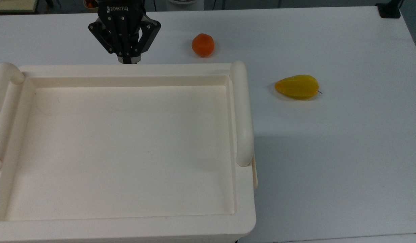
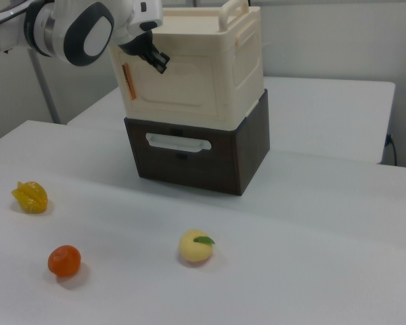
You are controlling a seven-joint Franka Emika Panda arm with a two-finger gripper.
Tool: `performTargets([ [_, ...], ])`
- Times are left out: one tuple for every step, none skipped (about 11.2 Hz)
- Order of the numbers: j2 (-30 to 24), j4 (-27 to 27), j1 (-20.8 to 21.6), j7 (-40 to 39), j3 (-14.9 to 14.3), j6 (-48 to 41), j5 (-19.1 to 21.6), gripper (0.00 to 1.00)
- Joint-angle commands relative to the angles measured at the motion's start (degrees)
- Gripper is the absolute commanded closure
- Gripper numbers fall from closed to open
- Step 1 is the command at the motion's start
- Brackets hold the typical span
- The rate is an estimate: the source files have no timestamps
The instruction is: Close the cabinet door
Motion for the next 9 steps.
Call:
performTargets([
  [-2.33, -3.53, 0.52, -0.21, -0.44, -2.29, -1.06, 1.0],
  [-3.48, -4.23, 0.52, -1.08, -0.44, -7.01, -4.12, 1.0],
  [-4.36, -4.15, 0.52, -3.01, -0.44, -13.49, -7.02, 1.0],
  [-5.24, -4.15, 0.43, -4.94, -0.44, -19.74, -8.26, 1.0],
  [-6.03, -4.24, 0.52, -6.87, -0.44, -24.32, -9.76, 1.0],
  [-6.73, -4.33, 0.6, -8.28, -0.44, -29.94, -12.29, 1.0],
  [-7.26, -4.33, 0.78, -10.3, -0.35, -35.21, -14.32, 1.0],
  [-8.31, -4.76, 1.22, -12.93, -0.35, -38.66, -14.78, 1.0],
  [-9.89, -6.6, 1.48, -15.31, -0.35, -39.83, -14.87, 1.0],
])
